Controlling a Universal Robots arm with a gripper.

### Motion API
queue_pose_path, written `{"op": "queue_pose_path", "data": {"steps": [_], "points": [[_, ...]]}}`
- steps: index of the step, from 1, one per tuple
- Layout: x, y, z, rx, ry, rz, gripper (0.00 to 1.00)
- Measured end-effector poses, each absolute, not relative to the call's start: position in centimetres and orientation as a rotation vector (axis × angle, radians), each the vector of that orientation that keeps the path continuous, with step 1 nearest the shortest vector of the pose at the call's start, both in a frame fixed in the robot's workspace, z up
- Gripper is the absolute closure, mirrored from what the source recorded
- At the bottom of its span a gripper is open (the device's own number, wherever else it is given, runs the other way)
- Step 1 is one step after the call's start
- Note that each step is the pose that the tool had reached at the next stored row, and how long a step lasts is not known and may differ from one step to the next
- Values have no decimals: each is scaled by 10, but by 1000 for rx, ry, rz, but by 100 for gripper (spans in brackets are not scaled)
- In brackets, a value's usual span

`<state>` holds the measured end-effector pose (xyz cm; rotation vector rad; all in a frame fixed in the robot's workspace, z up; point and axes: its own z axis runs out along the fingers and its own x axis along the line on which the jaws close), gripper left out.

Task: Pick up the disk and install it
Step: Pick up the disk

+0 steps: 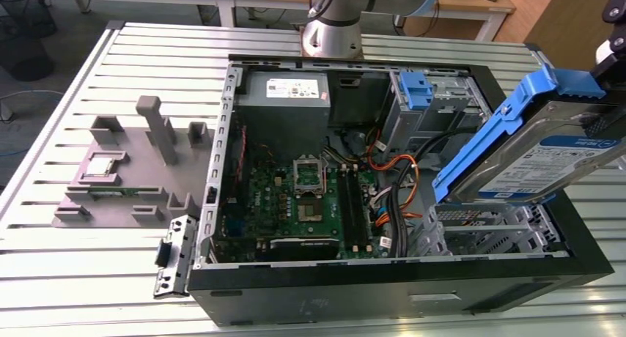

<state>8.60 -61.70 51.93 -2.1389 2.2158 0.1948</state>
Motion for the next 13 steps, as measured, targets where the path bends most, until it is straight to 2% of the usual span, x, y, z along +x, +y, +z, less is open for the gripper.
{"op": "queue_pose_path", "data": {"steps": [13], "points": [[86, -617, 516, -2134, 2210, 199, 65]]}}
